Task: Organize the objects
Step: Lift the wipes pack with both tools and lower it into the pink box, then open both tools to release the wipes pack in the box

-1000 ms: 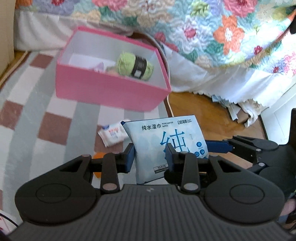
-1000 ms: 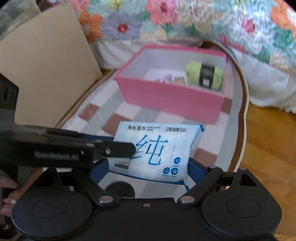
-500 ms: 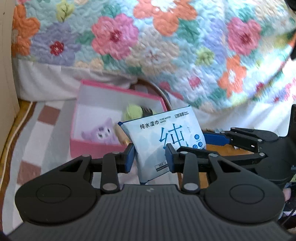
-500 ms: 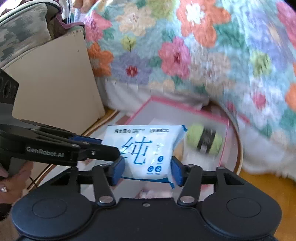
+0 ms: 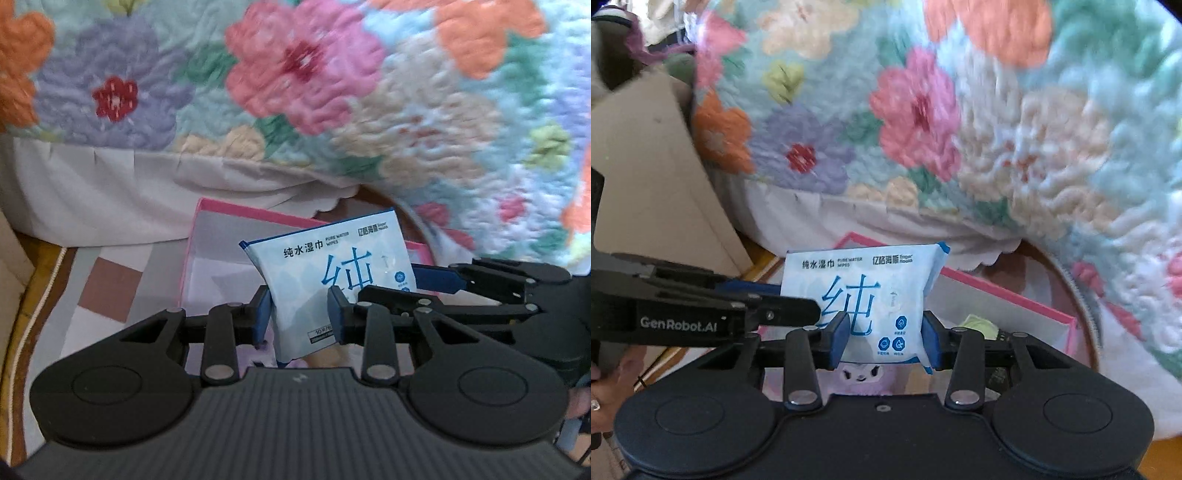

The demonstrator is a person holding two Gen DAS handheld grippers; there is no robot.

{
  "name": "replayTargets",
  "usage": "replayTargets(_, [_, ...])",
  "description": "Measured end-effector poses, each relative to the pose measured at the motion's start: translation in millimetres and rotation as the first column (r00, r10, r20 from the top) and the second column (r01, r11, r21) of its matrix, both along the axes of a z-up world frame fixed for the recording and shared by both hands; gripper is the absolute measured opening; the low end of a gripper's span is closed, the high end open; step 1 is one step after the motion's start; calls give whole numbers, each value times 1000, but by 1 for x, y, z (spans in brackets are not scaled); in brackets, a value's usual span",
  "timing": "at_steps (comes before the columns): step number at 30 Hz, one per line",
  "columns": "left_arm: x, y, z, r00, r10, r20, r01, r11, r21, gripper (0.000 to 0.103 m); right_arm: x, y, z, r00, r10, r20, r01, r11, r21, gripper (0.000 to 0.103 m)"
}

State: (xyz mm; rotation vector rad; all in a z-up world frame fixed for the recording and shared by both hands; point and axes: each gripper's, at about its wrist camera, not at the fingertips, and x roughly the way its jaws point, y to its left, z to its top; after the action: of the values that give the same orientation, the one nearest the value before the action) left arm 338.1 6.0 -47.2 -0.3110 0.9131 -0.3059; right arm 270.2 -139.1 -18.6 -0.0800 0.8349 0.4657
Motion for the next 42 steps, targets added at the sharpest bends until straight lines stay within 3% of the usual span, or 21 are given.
replayTargets(9, [55,-4,-49,992,13,-129,-6,998,57,29,52,6,-63,992,-30,-124,37,998,54,46])
replayTargets(15, [76,-16,-59,989,-15,-147,36,989,145,30,68,-5,-85,980,-60,-191,80,992,101,46])
replayTargets(19, [85,-18,-63,988,-7,-156,31,988,153,30,75,-11,-98,960,-68,-270,110,983,146,46])
replayTargets(22, [87,-23,-65,991,-12,-136,37,982,183,30,72,-7,-103,965,-56,-258,88,990,114,46])
replayTargets(25, [88,-29,-68,995,3,-95,18,974,225,31,74,-1,-104,966,-65,-250,85,994,70,43])
replayTargets(29, [84,-31,-68,995,1,-104,24,971,239,46,79,8,-108,961,-121,-251,118,993,-28,44])
replayTargets(33, [69,-17,-62,989,27,-146,4,978,207,53,67,8,-100,961,-131,-243,133,991,-9,48])
replayTargets(42, [20,2,-26,980,22,-200,17,982,191,61,12,3,-46,980,-80,-182,89,995,45,59])
